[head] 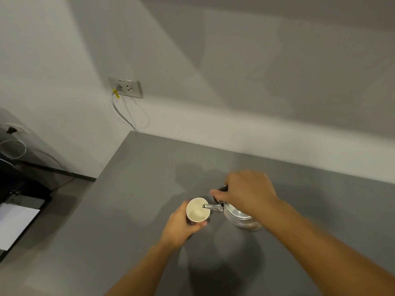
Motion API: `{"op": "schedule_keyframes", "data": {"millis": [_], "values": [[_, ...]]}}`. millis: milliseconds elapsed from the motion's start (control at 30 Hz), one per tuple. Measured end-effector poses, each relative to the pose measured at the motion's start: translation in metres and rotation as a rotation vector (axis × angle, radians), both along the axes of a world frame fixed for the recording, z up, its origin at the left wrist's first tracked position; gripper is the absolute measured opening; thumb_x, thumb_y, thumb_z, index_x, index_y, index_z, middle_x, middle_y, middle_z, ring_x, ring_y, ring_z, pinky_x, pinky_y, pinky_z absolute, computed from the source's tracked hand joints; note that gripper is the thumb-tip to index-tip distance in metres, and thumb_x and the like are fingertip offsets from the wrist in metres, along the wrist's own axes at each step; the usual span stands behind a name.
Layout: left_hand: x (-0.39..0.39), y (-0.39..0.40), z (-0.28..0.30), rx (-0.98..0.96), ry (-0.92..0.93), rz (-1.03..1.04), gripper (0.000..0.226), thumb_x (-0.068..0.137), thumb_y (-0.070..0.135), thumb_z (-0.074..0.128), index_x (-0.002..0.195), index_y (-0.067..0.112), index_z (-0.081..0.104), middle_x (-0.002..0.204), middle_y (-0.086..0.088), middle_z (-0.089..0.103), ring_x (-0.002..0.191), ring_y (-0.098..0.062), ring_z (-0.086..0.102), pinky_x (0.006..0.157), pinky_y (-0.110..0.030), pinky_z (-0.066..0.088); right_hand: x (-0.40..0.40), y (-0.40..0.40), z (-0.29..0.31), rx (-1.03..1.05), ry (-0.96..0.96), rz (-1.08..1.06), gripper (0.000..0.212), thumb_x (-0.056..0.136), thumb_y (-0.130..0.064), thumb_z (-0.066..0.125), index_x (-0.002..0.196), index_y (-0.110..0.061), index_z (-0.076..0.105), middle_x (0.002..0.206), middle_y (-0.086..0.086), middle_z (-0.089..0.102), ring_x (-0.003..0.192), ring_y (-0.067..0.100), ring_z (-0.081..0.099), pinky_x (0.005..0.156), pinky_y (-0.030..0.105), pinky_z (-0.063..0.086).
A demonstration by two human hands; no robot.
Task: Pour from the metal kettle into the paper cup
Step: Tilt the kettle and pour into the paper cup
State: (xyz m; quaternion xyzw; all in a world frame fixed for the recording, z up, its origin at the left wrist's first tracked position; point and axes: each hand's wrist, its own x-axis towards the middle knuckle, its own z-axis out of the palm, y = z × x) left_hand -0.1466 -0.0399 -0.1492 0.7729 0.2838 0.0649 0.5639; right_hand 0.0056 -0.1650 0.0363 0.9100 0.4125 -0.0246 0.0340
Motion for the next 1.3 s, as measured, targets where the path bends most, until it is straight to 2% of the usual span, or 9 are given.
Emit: {"op": "schedule_keyframes", "data": {"millis": [233, 367, 433, 767, 1100, 1300], "values": [[0.0, -0.001, 0.0, -0.016, -0.002, 0.001, 0.06, 0.064, 0.045, 0.091, 0.113, 0.057, 0.058, 0.108, 0.033, 0.072, 0.101, 0.008, 0.069, 0.075, -0.003, 0.049, -0.019, 0.015, 0.017, -0.092, -0.069, 0.112, 0.058, 0.087, -0.062, 0.051, 0.051, -0.019, 0.037, 0.05, -0.002, 0.038, 0.042, 0.014, 0.03, 0.042, 0.028, 0.018], [0.0, -0.001, -0.001, -0.04, 0.013, 0.01, 0.056, 0.064, 0.046, 0.09, 0.11, 0.054, 0.059, 0.104, 0.026, 0.074, 0.094, -0.002, 0.072, 0.066, -0.013, 0.054, -0.027, 0.019, 0.023, -0.11, -0.113, 0.151, 0.057, 0.089, -0.057, 0.052, 0.051, -0.02, 0.033, 0.05, -0.001, 0.035, 0.042, 0.014, 0.027, 0.043, 0.029, 0.015], [0.001, -0.002, 0.0, -0.049, 0.013, 0.018, 0.055, 0.064, 0.046, 0.089, 0.11, 0.054, 0.06, 0.103, 0.023, 0.075, 0.093, -0.005, 0.073, 0.064, -0.013, 0.055, -0.027, 0.02, 0.023, -0.11, -0.114, 0.156, 0.057, 0.089, -0.057, 0.053, 0.051, -0.02, 0.031, 0.05, -0.002, 0.033, 0.043, 0.014, 0.025, 0.043, 0.029, 0.014], [0.0, -0.004, 0.005, -0.033, 0.004, 0.012, 0.057, 0.068, 0.037, 0.092, 0.111, 0.055, 0.059, 0.104, 0.032, 0.072, 0.095, 0.004, 0.07, 0.064, -0.007, 0.053, -0.018, 0.025, 0.016, -0.1, -0.093, 0.15, 0.058, 0.083, -0.059, 0.057, 0.05, -0.019, 0.032, 0.05, -0.002, 0.032, 0.042, 0.014, 0.025, 0.043, 0.027, 0.013], [0.001, -0.005, 0.004, -0.042, 0.009, 0.025, 0.055, 0.065, 0.043, 0.09, 0.109, 0.055, 0.059, 0.103, 0.027, 0.074, 0.094, -0.002, 0.071, 0.062, -0.011, 0.054, -0.02, 0.026, 0.02, -0.122, -0.076, 0.167, 0.059, 0.086, -0.06, 0.056, 0.053, -0.02, 0.029, 0.053, -0.001, 0.032, 0.046, 0.019, 0.028, 0.043, 0.029, 0.013], [0.001, -0.005, 0.002, -0.027, 0.01, 0.022, 0.055, 0.065, 0.043, 0.089, 0.108, 0.056, 0.058, 0.105, 0.031, 0.073, 0.095, 0.004, 0.071, 0.069, -0.007, 0.053, -0.024, 0.027, 0.022, -0.125, -0.08, 0.194, 0.06, 0.089, -0.058, 0.056, 0.054, -0.02, 0.027, 0.053, 0.0, 0.03, 0.044, 0.015, 0.022, 0.043, 0.029, 0.012]]}}
